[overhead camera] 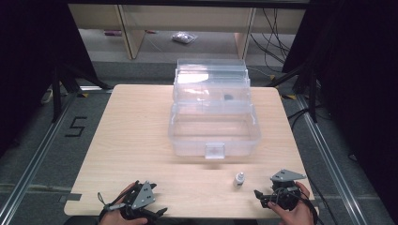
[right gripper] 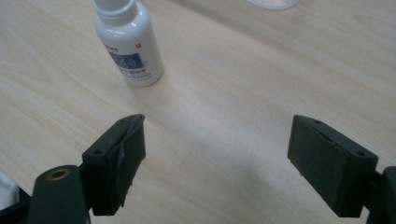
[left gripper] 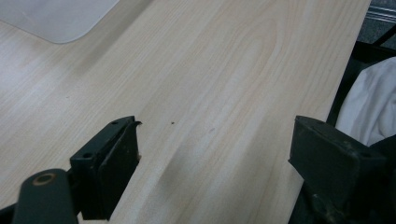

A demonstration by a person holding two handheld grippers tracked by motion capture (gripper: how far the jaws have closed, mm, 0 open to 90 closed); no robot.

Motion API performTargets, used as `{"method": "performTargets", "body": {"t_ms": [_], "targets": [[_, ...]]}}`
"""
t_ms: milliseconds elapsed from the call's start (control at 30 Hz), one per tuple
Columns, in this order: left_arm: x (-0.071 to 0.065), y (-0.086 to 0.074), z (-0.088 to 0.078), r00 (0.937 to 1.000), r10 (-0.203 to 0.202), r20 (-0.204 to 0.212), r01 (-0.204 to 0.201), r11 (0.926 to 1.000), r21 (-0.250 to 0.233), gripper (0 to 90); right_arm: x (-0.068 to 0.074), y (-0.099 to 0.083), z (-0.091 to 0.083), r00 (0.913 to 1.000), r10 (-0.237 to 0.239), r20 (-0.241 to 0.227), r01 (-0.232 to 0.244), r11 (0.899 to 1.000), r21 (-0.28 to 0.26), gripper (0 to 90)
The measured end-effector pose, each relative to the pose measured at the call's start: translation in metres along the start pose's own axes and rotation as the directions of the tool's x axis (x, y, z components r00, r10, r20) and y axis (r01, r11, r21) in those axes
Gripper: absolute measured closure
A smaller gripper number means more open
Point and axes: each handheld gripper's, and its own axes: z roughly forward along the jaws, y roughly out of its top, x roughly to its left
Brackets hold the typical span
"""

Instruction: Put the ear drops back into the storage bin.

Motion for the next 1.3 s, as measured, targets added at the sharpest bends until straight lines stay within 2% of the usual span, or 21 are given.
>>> {"method": "performTargets", "body": {"t_ms": [33, 67, 133, 200, 267, 333, 367, 433, 467, 567, 600, 667, 733, 800, 900, 933, 1000, 1067, 1100, 1133, 1300], "targets": [[0.000, 0.000, 0.001, 1.0000, 0.002, -0.001, -0.002, 1.0000, 0.000, 15.2, 0.000, 0.000, 0.000, 1.0000, 0.000, 0.000, 0.000, 1.000, 0.000, 21.0], [0.000, 0.000, 0.001, 1.0000, 0.001, -0.001, -0.001, 1.0000, -0.001, 15.2, 0.001, 0.001, -0.001, 0.9994, -0.034, 0.006, 0.034, 0.999, 0.037, 24.8], [-0.001, 0.000, 0.001, 1.0000, -0.008, -0.001, 0.008, 1.0000, -0.003, 15.2, 0.004, 0.002, 0.000, 0.9988, -0.047, 0.012, 0.046, 0.997, 0.062, 24.8], [0.000, 0.000, 0.000, 1.0000, 0.001, -0.001, -0.001, 1.0000, -0.001, 15.2, 0.005, 0.003, 0.000, 0.9988, -0.047, 0.010, 0.047, 0.997, 0.069, 24.8], [0.000, 0.000, 0.000, 1.0000, 0.000, -0.001, 0.000, 1.0000, -0.002, 15.2, 0.005, 0.005, 0.000, 0.9969, -0.079, 0.008, 0.078, 0.995, 0.069, 24.9], [0.000, 0.000, 0.001, 1.0000, -0.001, -0.001, 0.001, 1.0000, -0.002, 15.2, 0.010, 0.008, -0.001, 0.9985, -0.055, -0.001, 0.055, 0.994, 0.091, 25.0], [0.000, 0.000, 0.001, 1.0000, -0.001, -0.001, 0.001, 1.0000, -0.002, 15.2, 0.009, 0.010, 0.000, 0.9957, -0.093, -0.004, 0.093, 0.992, 0.088, 25.3], [0.000, -0.001, 0.001, 0.9999, -0.016, 0.000, 0.016, 0.9999, 0.001, 15.2, 0.014, 0.017, -0.001, 0.9925, -0.120, -0.024, 0.122, 0.986, 0.113, 26.4], [0.002, 0.000, 0.000, 0.9999, 0.013, -0.007, -0.013, 0.9997, 0.020, 15.2, 0.015, 0.019, -0.002, 0.9901, -0.138, -0.025, 0.140, 0.983, 0.116, 27.3], [0.002, 0.000, 0.000, 0.9999, 0.011, -0.004, -0.011, 0.9999, 0.010, 15.2, 0.016, 0.025, -0.003, 0.9889, -0.145, -0.033, 0.148, 0.980, 0.137, 27.4], [0.000, 0.000, 0.001, 1.0000, -0.010, 0.000, 0.010, 0.9999, 0.009, 15.2, 0.016, 0.027, -0.003, 0.9843, -0.173, -0.038, 0.176, 0.975, 0.136, 27.4], [0.000, 0.000, 0.001, 1.0000, -0.004, 0.006, 0.004, 1.0000, 0.004, 15.2, 0.018, 0.033, -0.005, 0.9830, -0.178, -0.046, 0.183, 0.969, 0.164, 27.5], [0.000, 0.000, 0.001, 1.0000, -0.004, 0.000, 0.004, 1.0000, -0.001, 15.2, 0.022, 0.045, -0.003, 0.9768, -0.207, -0.055, 0.213, 0.960, 0.180, 27.9], [0.000, 0.000, 0.001, 1.0000, -0.003, 0.000, 0.003, 1.0000, -0.001, 15.2, 0.023, 0.048, -0.003, 0.9772, -0.203, -0.063, 0.211, 0.959, 0.190, 27.9], [0.001, 0.000, 0.000, 1.0000, -0.003, -0.004, 0.003, 0.9998, 0.019, 15.2, 0.027, 0.059, -0.001, 0.9710, -0.228, -0.072, 0.238, 0.947, 0.216, 27.9], [0.002, 0.000, 0.000, 0.9999, 0.015, -0.004, -0.015, 0.9998, 0.015, 15.2, 0.029, 0.065, -0.001, 0.9654, -0.250, -0.075, 0.260, 0.939, 0.223, 27.9], [0.001, 0.000, 0.000, 1.0000, 0.009, -0.001, -0.009, 0.9999, 0.007, 15.2, 0.030, 0.069, 0.000, 0.9612, -0.265, -0.075, 0.276, 0.934, 0.229, 28.1], [0.001, 0.000, 0.001, 1.0000, 0.005, 0.001, -0.005, 1.0000, 0.005, 15.2, 0.031, 0.070, 0.000, 0.9617, -0.261, -0.084, 0.274, 0.933, 0.232, 28.2], [0.001, 0.000, 0.001, 1.0000, 0.006, 0.001, -0.006, 1.0000, 0.005, 15.2, 0.031, 0.073, 0.001, 0.9544, -0.285, -0.091, 0.298, 0.925, 0.234, 28.7], [0.001, 0.000, 0.000, 1.0000, 0.006, 0.001, -0.006, 1.0000, 0.005, 15.2, 0.032, 0.074, 0.002, 0.9566, -0.276, -0.094, 0.291, 0.926, 0.242, 28.9], [0.001, 0.000, 0.000, 1.0000, 0.008, 0.002, -0.008, 0.9999, 0.007, 15.2, 0.040, 0.086, 0.013, 0.9387, -0.320, -0.129, 0.343, 0.900, 0.267, 31.1]]}}
